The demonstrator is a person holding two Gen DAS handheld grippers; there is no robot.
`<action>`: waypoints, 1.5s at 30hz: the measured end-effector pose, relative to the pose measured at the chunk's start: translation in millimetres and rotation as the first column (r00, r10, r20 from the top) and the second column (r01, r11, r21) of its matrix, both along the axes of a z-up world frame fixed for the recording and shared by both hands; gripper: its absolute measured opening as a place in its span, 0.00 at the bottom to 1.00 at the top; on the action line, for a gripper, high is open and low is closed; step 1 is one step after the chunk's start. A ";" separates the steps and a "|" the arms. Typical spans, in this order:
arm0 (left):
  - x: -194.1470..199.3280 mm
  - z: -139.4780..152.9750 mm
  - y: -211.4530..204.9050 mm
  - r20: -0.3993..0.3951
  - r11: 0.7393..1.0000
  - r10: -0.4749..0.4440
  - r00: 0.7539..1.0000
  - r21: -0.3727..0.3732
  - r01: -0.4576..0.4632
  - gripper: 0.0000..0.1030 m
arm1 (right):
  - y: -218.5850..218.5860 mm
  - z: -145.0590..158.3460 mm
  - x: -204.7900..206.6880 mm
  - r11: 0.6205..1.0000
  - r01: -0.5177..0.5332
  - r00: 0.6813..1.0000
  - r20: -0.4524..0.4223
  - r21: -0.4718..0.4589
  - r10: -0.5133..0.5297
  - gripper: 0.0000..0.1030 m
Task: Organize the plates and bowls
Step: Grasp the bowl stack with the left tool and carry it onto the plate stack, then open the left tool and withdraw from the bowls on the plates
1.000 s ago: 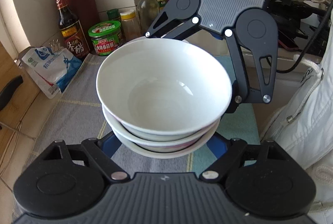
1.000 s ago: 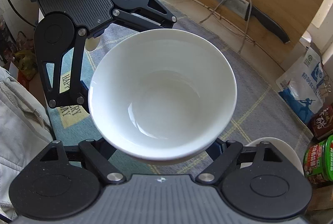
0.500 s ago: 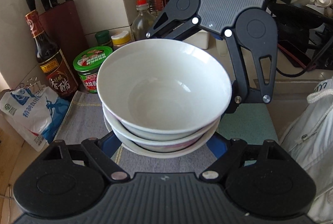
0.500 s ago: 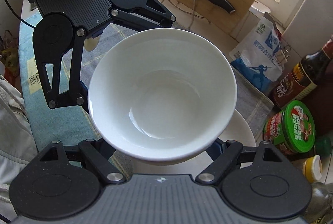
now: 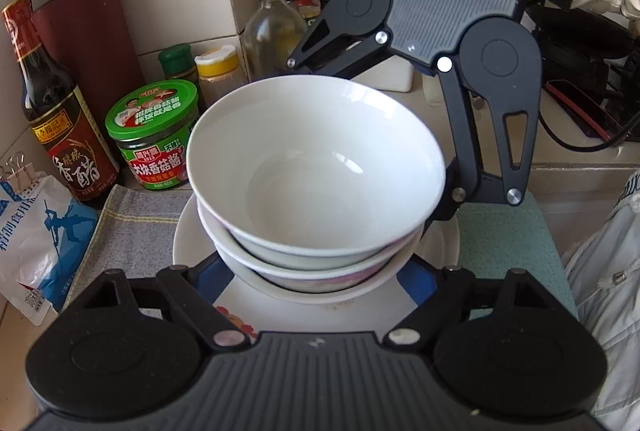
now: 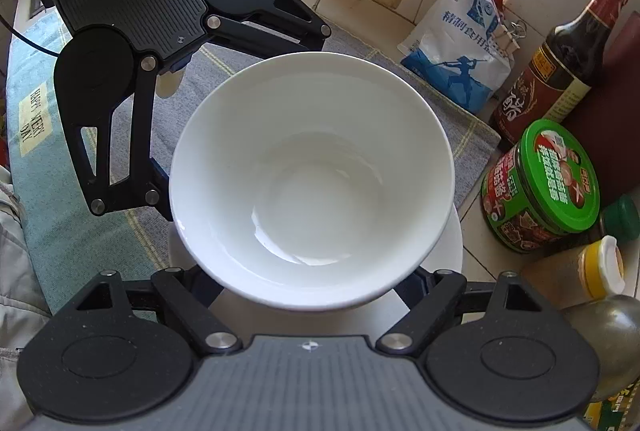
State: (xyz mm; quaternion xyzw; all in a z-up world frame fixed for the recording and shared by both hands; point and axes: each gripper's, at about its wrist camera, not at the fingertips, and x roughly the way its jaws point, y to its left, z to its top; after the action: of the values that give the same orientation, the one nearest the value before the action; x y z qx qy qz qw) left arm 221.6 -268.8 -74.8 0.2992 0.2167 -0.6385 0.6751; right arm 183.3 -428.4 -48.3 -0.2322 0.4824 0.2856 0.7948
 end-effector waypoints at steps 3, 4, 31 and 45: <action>2.2 -1.1 -1.8 -0.009 1.000 0.003 1.000 0.001 -0.003 0.84 | -4.1 -2.3 3.4 1.000 0.008 1.000 -0.005 0.009 -0.008 0.86; 3.0 -0.8 -2.4 -0.010 1.000 0.004 1.000 0.000 -0.004 0.84 | -5.3 -2.6 4.6 1.000 0.011 1.000 -0.007 0.014 -0.011 0.86; -51.8 41.8 81.1 0.048 0.906 0.300 0.953 -0.326 -0.269 0.99 | 15.9 34.4 -51.9 0.956 0.290 0.950 0.111 0.037 -0.292 1.00; -112.6 82.6 134.8 -0.001 0.727 0.666 0.746 -0.221 -0.650 1.00 | 102.4 91.7 -149.2 0.452 0.846 0.395 0.237 0.282 -0.888 1.00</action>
State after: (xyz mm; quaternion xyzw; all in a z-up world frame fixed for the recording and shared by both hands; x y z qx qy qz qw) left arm 109.0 -134.0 7.8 0.1556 0.2145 -0.3644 0.8927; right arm 34.1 -326.0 43.4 0.0526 0.3645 -0.1890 0.9103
